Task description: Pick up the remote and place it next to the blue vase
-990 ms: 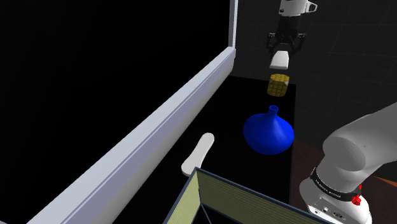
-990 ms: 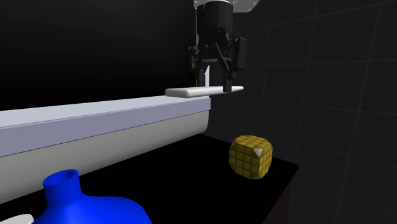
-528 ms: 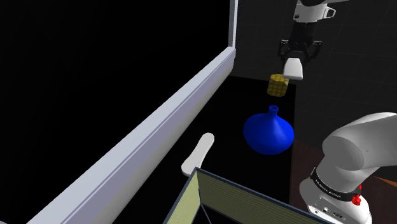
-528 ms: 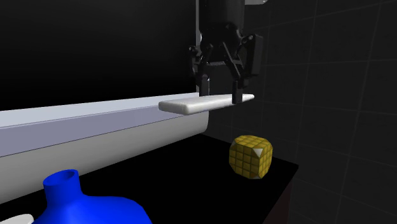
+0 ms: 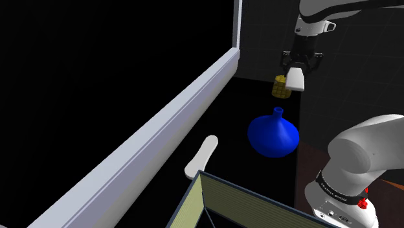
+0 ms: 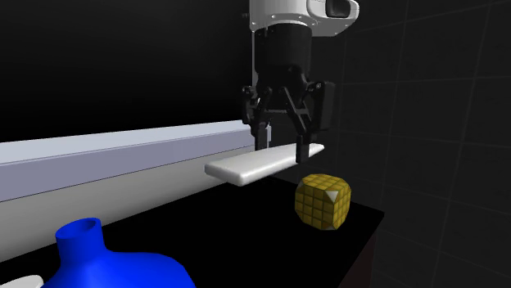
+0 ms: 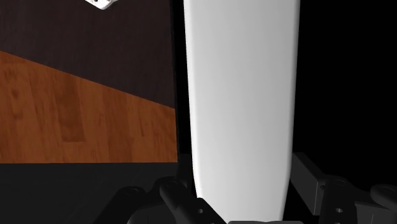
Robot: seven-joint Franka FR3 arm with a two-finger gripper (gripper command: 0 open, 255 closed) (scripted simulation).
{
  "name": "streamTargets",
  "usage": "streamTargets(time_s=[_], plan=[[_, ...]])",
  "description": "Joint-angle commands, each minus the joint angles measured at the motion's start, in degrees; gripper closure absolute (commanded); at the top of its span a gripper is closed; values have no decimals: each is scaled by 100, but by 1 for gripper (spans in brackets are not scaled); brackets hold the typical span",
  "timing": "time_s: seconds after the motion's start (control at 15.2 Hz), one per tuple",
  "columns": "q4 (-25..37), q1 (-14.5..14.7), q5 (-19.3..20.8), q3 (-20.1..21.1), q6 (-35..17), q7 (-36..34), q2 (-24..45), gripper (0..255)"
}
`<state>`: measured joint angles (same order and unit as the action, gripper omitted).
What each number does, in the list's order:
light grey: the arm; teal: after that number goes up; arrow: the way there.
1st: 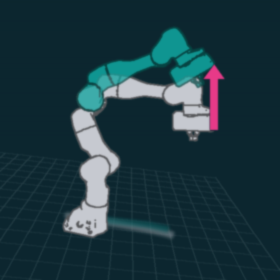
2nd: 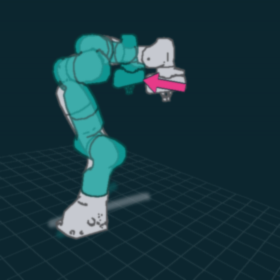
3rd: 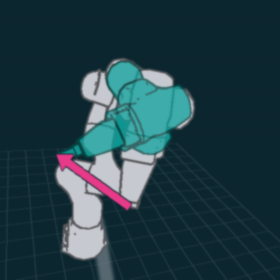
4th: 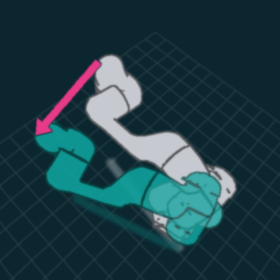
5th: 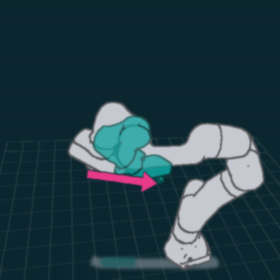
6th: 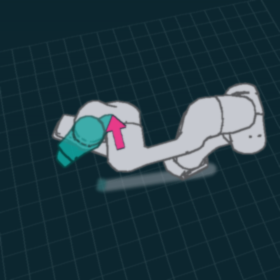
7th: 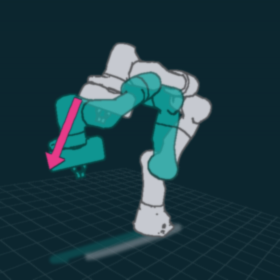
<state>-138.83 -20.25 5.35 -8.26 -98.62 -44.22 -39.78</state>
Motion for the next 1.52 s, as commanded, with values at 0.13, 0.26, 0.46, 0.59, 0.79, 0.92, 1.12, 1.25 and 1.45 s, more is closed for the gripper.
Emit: streamTargets(time_s=[0.13, 0.26, 0.46, 0.59, 0.79, 0.92, 1.12, 1.25, 1.45], plan=[[-344, -22, 36, -40, -316, 13, -33, 255], [-495, -27, 47, -52, -472, 10, -28, 255], [-714, -34, 65, -73, -709, 7, -10, 255], [-856, -39, 77, -87, -870, 5, 10, 255], [-1061, -46, 96, -109, -1117, 2, 52, 255], [-1193, -51, 109, -125, -1285, 0, 88, 255], [-1383, -57, 128, -149, -1544, -2, 156, 255], [-1505, -61, 141, -166, -1720, -3, 212, 255], [-1679, -66, 161, -192, -1992, -4, 310, 255]])
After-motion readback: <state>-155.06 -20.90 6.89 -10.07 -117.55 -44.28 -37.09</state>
